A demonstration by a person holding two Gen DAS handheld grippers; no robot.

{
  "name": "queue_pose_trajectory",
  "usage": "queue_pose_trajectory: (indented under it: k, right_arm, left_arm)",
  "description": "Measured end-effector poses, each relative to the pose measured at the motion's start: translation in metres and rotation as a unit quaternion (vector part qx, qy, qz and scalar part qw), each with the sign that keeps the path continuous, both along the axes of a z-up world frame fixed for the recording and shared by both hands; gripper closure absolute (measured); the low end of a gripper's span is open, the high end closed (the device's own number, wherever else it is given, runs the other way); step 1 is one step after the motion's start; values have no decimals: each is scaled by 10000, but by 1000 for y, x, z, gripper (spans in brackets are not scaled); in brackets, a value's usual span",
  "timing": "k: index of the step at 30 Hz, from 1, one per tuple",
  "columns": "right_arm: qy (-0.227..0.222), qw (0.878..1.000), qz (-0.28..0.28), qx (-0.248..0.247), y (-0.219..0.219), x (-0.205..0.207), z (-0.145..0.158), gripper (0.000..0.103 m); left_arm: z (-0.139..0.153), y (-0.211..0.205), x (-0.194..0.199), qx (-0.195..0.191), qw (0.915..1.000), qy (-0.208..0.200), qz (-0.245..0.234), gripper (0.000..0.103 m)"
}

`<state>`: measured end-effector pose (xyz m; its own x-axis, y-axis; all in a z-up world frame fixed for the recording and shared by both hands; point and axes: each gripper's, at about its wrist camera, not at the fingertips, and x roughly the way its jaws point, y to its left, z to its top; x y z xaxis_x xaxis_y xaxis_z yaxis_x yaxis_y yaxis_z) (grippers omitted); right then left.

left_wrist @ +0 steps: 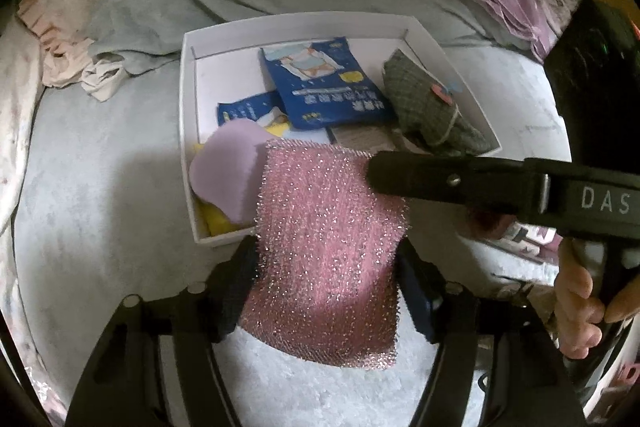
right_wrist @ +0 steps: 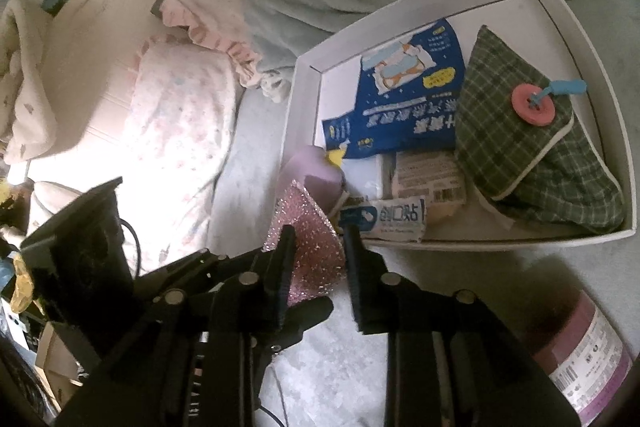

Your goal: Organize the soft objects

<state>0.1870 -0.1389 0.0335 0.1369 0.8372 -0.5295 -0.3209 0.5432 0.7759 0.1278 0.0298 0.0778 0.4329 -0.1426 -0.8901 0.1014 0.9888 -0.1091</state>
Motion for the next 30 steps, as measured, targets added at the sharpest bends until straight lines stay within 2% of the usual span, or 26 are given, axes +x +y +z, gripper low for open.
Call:
queue_pose_trajectory:
  k: [4, 10, 12, 13, 15, 16, 18, 22, 23, 24, 25, 26, 27, 30]
  right_arm:
    - [-152, 9993, -235, 248, -8, 1, 6, 88]
    - [-362, 9966, -582, 462, -15, 0, 19, 91]
    - [-437, 9951, -792, 396, -14, 0, 23, 97]
    - [-497, 9940, -916, 345, -14, 0, 25, 102]
    - [-665, 9912, -1109, 269, -14, -2, 32, 102]
    - [-718, 9901, -1167, 291, -15, -3, 35, 102]
    - [-785, 9898, -1144, 318, -15, -3, 38, 102]
    - [-777, 9926, -904, 227, -6, 1, 33, 101]
    - [-709, 9934, -871, 214, -4, 3, 30, 99]
    - [-637, 9942, -836, 204, -3, 5, 27, 89]
    - [-533, 9950, -811, 225, -2, 7, 23, 67]
    - [-444, 9953, -813, 272, -1, 8, 20, 52]
    - [-348, 9952, -831, 392, -2, 10, 16, 29]
    - [-259, 9948, -651, 733, 0, 11, 12, 27]
  left_arm:
    - [10, 5, -2, -298, 9991, -285, 82, 31]
    - [20, 7, -5, -305, 9978, -575, 80, 29]
    - [18, 10, -2, -201, 9982, -534, 203, 28]
    - [15, 12, 0, 7, 9984, -452, 339, 28]
    - [9, 17, 4, 377, 9970, -375, 560, 28]
    - [7, 21, 5, 420, 9965, -361, 629, 28]
    - [4, 29, 7, 282, 9964, -316, 738, 28]
    - [10, 33, 1, -198, 9974, -471, 515, 31]
    - [14, 33, -2, -308, 9967, -599, 449, 31]
    - [16, 32, -2, -365, 9962, -670, 414, 31]
    - [19, 32, -5, -469, 9952, -779, 357, 32]
    - [21, 31, -6, -502, 9949, -813, 335, 32]
    - [22, 30, -7, -508, 9947, -846, 302, 32]
    - [23, 24, -7, -260, 9959, -820, 293, 32]
